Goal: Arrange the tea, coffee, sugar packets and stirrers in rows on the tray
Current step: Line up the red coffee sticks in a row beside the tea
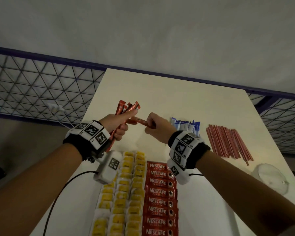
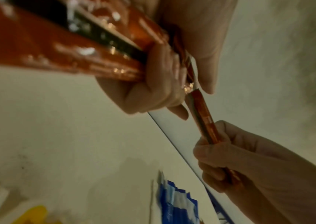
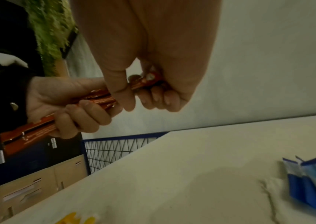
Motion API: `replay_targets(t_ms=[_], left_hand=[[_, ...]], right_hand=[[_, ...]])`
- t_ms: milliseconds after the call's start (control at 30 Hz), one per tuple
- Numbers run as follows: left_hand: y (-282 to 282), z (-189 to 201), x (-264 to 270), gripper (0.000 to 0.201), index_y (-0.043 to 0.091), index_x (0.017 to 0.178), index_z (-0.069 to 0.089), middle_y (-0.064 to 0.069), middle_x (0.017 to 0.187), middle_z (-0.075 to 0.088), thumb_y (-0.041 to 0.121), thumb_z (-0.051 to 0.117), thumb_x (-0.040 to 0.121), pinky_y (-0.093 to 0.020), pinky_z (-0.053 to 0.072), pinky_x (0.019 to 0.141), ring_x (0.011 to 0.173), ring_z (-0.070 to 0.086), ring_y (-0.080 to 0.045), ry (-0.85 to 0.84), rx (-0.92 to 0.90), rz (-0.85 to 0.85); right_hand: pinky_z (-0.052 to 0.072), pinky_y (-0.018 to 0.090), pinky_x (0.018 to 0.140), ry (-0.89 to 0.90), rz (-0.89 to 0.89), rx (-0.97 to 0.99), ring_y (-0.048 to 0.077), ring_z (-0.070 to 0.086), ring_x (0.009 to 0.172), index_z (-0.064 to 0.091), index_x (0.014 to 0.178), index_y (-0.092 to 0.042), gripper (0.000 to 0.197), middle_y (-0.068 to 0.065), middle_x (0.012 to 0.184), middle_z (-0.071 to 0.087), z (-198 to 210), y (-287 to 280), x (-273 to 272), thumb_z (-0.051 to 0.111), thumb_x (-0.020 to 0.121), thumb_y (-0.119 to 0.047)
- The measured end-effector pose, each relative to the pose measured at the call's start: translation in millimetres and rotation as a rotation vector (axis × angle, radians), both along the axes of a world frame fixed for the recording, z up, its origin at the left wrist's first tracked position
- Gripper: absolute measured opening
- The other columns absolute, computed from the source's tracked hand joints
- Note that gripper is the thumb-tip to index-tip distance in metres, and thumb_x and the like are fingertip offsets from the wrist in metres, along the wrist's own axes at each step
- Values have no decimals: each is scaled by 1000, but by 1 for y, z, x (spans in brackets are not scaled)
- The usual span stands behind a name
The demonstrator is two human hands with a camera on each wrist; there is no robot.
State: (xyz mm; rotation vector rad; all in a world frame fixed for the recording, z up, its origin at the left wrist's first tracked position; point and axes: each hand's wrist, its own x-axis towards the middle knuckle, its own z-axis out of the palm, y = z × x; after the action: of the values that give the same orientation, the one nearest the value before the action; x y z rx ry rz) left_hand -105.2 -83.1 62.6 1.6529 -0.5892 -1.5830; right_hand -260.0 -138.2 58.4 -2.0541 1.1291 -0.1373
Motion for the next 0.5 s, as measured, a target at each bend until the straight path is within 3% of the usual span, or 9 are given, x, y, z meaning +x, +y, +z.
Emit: replay_targets(t_ms=[67,133,233,333,400,500], left_hand=[[12,7,-11,23,11,79,57,6,41,31,32,62,85,-11,19,32,30,24,-5,13,-36,-11],[25,10,-21,24,14,70,47,6,41,32,22,63,86,-11,19,33,30,24,-5,2,-80,-3],[45,14,-33,23,14,70,47,6,41,33,20,64,85,-13,21,33,31,25,-5,-57,-120,-11],[66,16,-47,25,13,68,48,6,40,32,19,64,85,-15,23,33,31,26,-6,-106,-152,-20],[78,17,-59,31,14,62,44,6,40,32,19,65,84,-15,24,34,31,27,-6,-139,-173,-28],[92,17,-88,36,16,59,40,6,40,32,20,66,84,-16,24,35,32,27,-7,-159,-189,-37]], right_hand=[[26,19,53,-30,37,-38,10,33,56,29,65,-24,39,-6,64,37,10,13,-11,57,84,-6],[29,17,54,-75,50,-53,5,36,57,33,65,-26,37,-8,66,40,17,23,-23,59,84,-7],[35,22,61,-156,36,8,7,42,61,42,69,-26,30,-7,69,46,25,37,-41,60,86,-9],[38,22,64,-217,40,94,11,48,64,54,90,-17,5,-1,74,55,30,51,-63,58,89,-14],[41,15,64,-152,79,127,6,52,64,58,107,-11,20,-2,77,60,30,59,-81,60,89,-19],[41,6,57,-52,136,135,-2,52,62,66,100,-10,22,-8,73,60,27,75,-104,64,85,-27]])
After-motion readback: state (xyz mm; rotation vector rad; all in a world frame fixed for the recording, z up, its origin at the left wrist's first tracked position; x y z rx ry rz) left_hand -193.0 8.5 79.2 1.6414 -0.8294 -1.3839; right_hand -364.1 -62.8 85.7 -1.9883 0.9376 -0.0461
